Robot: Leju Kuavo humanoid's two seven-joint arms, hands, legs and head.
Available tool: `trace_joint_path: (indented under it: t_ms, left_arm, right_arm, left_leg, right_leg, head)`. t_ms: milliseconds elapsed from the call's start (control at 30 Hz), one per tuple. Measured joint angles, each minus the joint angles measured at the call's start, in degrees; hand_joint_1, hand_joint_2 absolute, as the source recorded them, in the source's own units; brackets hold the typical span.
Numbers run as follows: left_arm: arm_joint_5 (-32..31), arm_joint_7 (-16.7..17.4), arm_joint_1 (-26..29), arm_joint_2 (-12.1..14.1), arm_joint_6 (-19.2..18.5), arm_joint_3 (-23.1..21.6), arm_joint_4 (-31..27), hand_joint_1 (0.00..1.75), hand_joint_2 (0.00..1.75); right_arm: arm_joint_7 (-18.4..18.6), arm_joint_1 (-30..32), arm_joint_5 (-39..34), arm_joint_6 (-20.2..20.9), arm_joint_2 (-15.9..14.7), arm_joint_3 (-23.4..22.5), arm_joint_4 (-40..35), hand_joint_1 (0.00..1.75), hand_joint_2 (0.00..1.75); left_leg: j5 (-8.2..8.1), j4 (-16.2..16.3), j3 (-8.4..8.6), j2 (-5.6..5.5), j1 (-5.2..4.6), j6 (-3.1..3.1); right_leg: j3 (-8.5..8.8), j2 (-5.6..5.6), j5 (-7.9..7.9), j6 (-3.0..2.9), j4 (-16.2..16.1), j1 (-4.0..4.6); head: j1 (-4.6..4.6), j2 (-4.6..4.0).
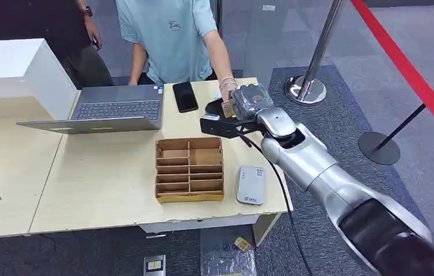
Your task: Pass the card to the sensor for recognition and then transmit it.
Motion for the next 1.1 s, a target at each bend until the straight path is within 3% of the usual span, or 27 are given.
trace_joint_path:
  t_ms: [567,1100]
  left_arm:
    - [0.13,0.0,0.0,0.0,0.09,0.0,0.0,0.0,1.75]
    - [0.98,0.85,0.02,0.0,0.07,0.0,0.0,0.0,1.75]
  right_arm:
    - [-0.04,1.39,-1.71,-2.38,-0.37,-0.2,-0.64,1.75,1.75]
    - [1.66,8.02,-6.59,-5.22,-2.8,-3.36,-9.57,1.75,1.75]
  left_leg:
    - [0.0,0.0,0.02,0.0,0.0,0.0]
    - [0.0,0.0,0.03,0.02,0.0,0.0]
  right_leg:
    - [0.0,0.0,0.0,0.0,0.0,0.0]
    - [0.0,0.01,0.0,0.0,0.0,0.0]
  head:
    - [0.0,0.0]
    - [0.0,0.0]
